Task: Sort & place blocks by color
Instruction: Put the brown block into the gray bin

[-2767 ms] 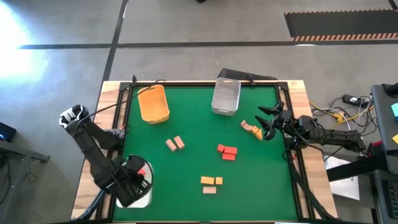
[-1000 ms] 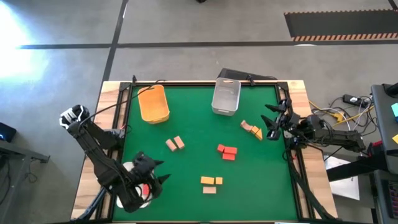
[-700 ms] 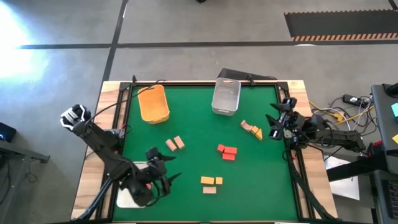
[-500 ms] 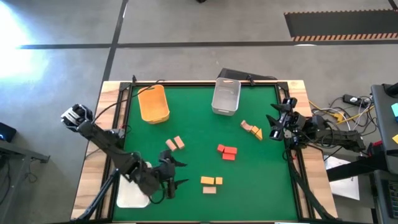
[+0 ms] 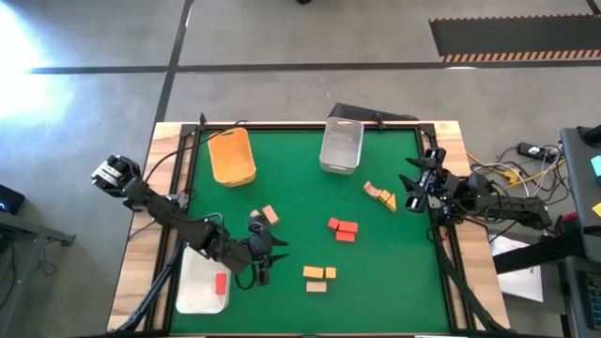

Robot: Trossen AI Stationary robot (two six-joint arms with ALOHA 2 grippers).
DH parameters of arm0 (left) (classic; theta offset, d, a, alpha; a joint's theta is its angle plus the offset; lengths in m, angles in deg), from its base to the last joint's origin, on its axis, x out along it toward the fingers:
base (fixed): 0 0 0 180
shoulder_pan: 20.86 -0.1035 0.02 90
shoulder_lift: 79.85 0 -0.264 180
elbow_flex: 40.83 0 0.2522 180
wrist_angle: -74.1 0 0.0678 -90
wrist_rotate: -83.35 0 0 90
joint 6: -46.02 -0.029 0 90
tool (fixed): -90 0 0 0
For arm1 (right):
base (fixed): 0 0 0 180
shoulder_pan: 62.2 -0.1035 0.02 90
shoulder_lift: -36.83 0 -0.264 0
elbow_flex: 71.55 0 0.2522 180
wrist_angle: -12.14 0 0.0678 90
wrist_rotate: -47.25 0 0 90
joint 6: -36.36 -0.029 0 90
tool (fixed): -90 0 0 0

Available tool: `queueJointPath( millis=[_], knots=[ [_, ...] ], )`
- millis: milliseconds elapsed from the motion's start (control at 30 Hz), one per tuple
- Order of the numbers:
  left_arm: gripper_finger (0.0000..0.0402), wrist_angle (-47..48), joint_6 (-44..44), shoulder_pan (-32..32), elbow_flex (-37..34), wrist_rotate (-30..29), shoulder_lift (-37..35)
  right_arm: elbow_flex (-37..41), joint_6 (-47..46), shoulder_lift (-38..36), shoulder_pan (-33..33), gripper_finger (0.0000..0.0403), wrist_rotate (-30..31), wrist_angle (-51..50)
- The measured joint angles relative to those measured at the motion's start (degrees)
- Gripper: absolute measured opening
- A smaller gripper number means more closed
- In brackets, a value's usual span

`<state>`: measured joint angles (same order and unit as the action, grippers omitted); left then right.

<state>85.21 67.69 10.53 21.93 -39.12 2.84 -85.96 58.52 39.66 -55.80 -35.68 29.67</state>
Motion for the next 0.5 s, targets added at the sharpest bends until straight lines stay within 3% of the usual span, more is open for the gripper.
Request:
queueJointPath(
  millis=[500],
  knots=[
    [0.0041,3.7,-16.4,-10.5,-2.0,15.4,-5.3,0.0,1.2,0.0,0.0,0.0219,0.5,-1.3]
  ],
)
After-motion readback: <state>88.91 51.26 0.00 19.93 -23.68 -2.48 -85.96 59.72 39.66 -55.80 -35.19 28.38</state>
